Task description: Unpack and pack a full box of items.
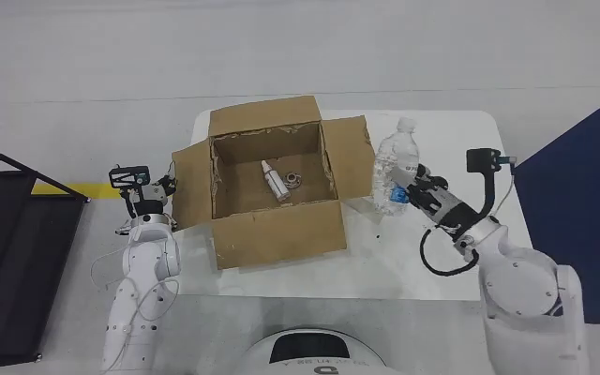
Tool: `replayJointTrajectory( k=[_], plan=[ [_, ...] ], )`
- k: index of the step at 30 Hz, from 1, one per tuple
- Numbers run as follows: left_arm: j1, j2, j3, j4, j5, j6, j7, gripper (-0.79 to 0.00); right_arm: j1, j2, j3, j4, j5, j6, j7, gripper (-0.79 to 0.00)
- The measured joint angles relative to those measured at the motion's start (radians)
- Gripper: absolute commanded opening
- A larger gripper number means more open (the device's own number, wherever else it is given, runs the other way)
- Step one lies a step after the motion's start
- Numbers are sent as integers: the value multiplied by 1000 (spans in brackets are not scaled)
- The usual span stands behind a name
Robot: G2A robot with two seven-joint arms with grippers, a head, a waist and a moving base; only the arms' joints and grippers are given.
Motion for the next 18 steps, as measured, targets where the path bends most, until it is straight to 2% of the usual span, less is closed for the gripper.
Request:
replayJointTrajectory(
  k=[5, 10, 18],
  plan=[
    [0, 0, 0, 0, 0, 0, 0, 0, 206, -2, -211, 64, -131, 85, 89, -785],
    [0, 0, 0, 0, 0, 0, 0, 0, 411, -19, -414, 181, -210, 160, 115, -785],
    [0, 0, 0, 0, 0, 0, 0, 0, 699, -71, -721, 476, -338, 251, 131, -785]
  ],
)
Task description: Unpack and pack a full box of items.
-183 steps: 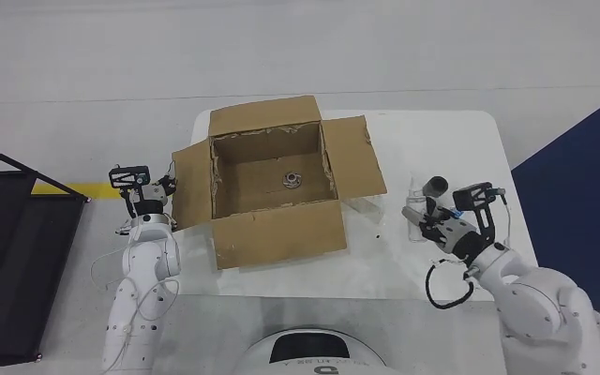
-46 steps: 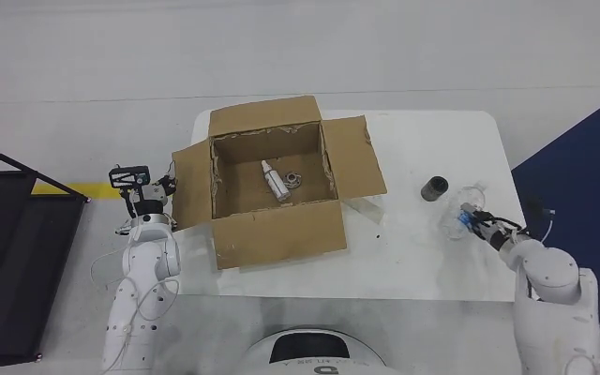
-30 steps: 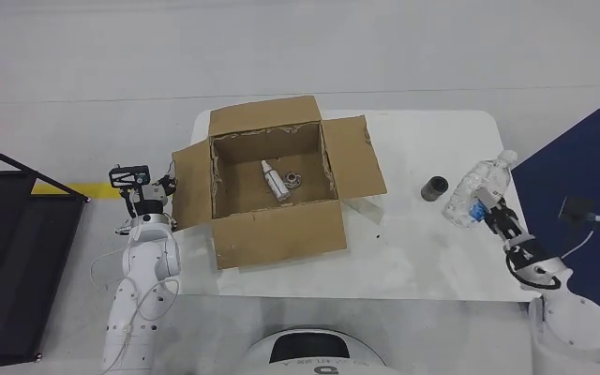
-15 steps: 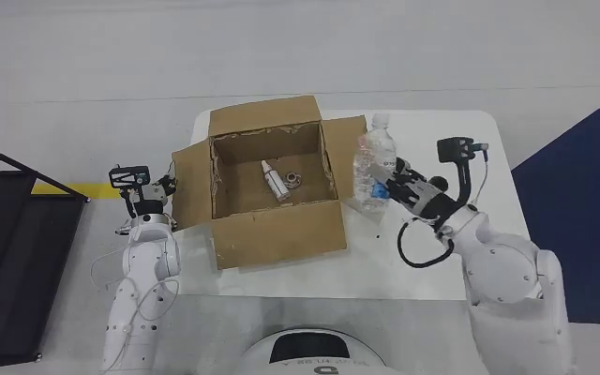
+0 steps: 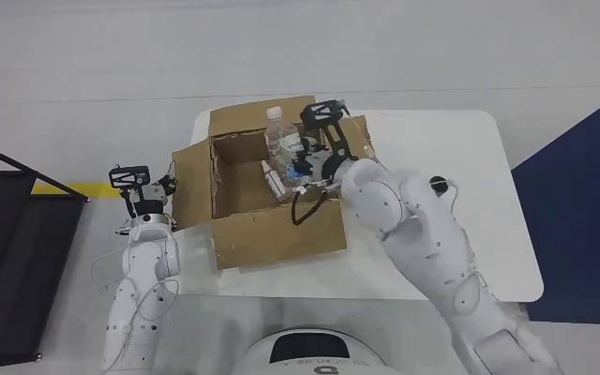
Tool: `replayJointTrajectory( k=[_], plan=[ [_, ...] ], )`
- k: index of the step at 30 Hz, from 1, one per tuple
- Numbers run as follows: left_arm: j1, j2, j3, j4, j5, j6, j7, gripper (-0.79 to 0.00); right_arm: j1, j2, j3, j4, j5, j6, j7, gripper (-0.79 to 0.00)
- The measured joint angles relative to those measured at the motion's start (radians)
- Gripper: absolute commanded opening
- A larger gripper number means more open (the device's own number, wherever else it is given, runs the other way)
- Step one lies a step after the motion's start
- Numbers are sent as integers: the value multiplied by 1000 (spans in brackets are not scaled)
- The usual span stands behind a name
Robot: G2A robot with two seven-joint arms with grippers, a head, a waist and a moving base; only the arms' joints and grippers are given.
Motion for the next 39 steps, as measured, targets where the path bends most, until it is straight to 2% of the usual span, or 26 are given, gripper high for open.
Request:
replayJointTrajectory(
  k=[6, 9, 10, 16, 17, 18, 19, 22, 25, 28, 32, 34, 36, 39],
  plan=[
    [0, 0, 0, 0, 0, 0, 0, 0, 111, -40, -146, 204, -113, 97, -26, -785],
    [0, 0, 0, 0, 0, 0, 0, 0, 142, -62, -223, 286, -194, 152, 6, -785],
    [0, 0, 0, 0, 0, 0, 0, 0, 154, -68, -240, 310, -206, 159, 24, -754],
    [0, 0, 0, 0, 0, 0, 0, 0, 220, -107, -315, 438, -236, 162, 118, -416],
    [0, 0, 0, 0, 0, 0, 0, 0, 227, -114, -326, 450, -243, 164, 127, -283],
    [0, 0, 0, 0, 0, 0, 0, 0, 230, -119, -331, 452, -246, 166, 130, -31],
    [0, 0, 0, 0, 0, 0, 0, 0, 230, -122, -333, 448, -243, 163, 133, 0],
    [0, 0, 0, 0, 0, 0, 0, 0, 219, -123, -299, 399, -197, 136, 138, 0],
    [0, 0, 0, 0, 0, 0, 0, 0, 174, -102, -224, 295, -170, 94, 139, 0],
    [0, 0, 0, 0, 0, 0, 0, 0, 69, -62, -108, 112, -185, 49, 141, 0],
    [0, 0, 0, 0, 0, 0, 0, 0, -175, 0, 145, -202, -185, -31, 118, 0],
    [0, 0, 0, 0, 0, 0, 0, 0, -286, 19, 270, -301, -155, -63, 87, 0],
    [0, 0, 0, 0, 0, 0, 0, 0, -399, 32, 417, -360, -92, -96, 45, 0],
    [0, 0, 0, 0, 0, 0, 0, 0, -516, 42, 607, -348, 44, -148, 0, 0]
  ],
)
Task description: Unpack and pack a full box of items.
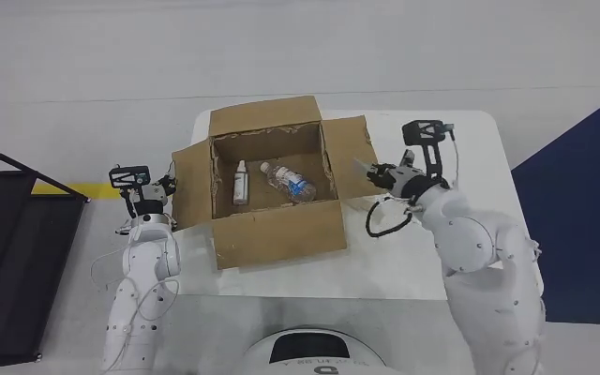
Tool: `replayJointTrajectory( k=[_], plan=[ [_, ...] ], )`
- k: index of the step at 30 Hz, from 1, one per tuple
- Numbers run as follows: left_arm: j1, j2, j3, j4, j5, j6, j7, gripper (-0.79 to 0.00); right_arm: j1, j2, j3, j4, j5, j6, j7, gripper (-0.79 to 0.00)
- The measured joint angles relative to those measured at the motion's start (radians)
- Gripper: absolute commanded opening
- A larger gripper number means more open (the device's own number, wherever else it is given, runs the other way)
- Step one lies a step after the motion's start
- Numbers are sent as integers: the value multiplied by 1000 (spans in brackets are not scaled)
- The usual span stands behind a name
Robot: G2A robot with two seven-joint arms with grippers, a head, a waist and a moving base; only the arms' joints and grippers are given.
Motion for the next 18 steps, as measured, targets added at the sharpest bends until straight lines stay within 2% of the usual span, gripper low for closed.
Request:
replayJointTrajectory(
  k=[5, 8, 11, 15, 18],
  plan=[
    [0, 0, 0, 0, 0, 0, 0, 0, -101, 9, 250, 113, 197, -37, -38, 0],
    [0, 0, 0, 0, 0, 0, 0, 0, -91, 15, 316, 199, 232, -9, -11, 0],
    [0, 0, 0, 0, 0, 0, 0, 0, -48, 24, 338, 289, 208, 38, 27, 0],
    [0, 0, 0, 0, 0, 0, 0, 0, 21, 33, 308, 380, 106, 128, 67, 0],
    [0, 0, 0, 0, 0, 0, 0, 0, 84, 39, 274, 453, 64, 159, 102, 0]
  ],
)
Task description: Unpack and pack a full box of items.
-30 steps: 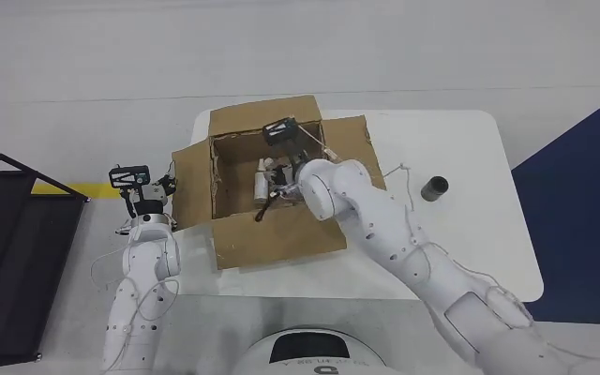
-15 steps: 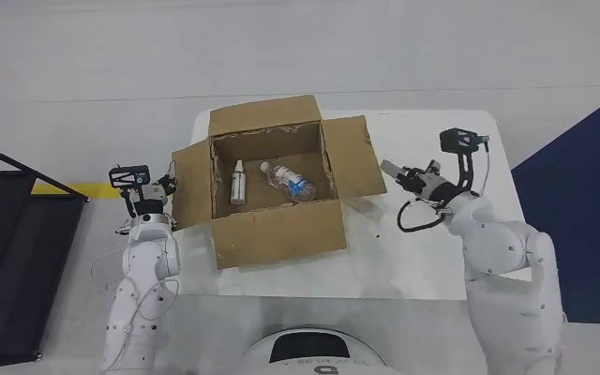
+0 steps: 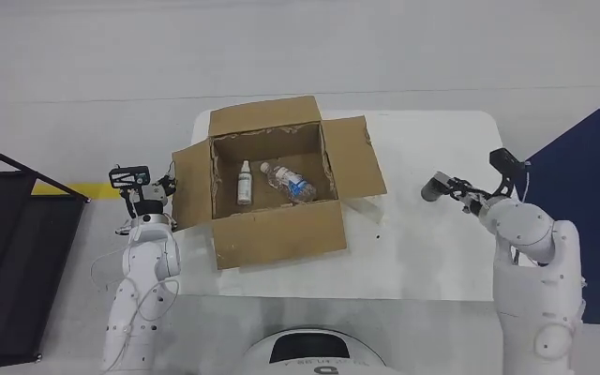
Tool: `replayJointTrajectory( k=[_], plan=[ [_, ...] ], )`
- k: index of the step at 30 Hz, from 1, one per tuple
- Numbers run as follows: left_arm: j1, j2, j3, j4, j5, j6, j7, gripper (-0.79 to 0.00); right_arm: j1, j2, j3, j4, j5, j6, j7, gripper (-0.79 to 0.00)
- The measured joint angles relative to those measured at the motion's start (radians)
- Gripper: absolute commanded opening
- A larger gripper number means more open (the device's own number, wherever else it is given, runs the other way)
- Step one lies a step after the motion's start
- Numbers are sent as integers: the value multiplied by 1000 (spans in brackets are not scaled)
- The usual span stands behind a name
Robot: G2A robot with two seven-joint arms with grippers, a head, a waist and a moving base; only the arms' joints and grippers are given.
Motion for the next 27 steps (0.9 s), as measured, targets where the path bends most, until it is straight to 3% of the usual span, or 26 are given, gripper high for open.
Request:
replayJointTrajectory(
  k=[8, 16, 19, 21, 23, 25, 27],
  plan=[
    [0, 0, 0, 0, 0, 0, 0, 0, 116, 2, -146, 117, -193, 144, 33, 0],
    [0, 0, 0, 0, 0, 0, 0, 0, 192, 2, -232, 177, -281, 183, 86, -219],
    [0, 0, 0, 0, 0, 0, 0, 0, 209, 1, -257, 194, -338, 235, 93, -262],
    [0, 0, 0, 0, 0, 0, 0, 0, 221, 0, -275, 207, -371, 269, 106, -234],
    [0, 0, 0, 0, 0, 0, 0, 0, 231, -1, -292, 222, -401, 294, 116, -259],
    [0, 0, 0, 0, 0, 0, 0, 0, 239, -3, -302, 231, -408, 301, 124, -394],
    [0, 0, 0, 0, 0, 0, 0, 0, 241, -4, -305, 238, -410, 306, 126, -440]
  ],
)
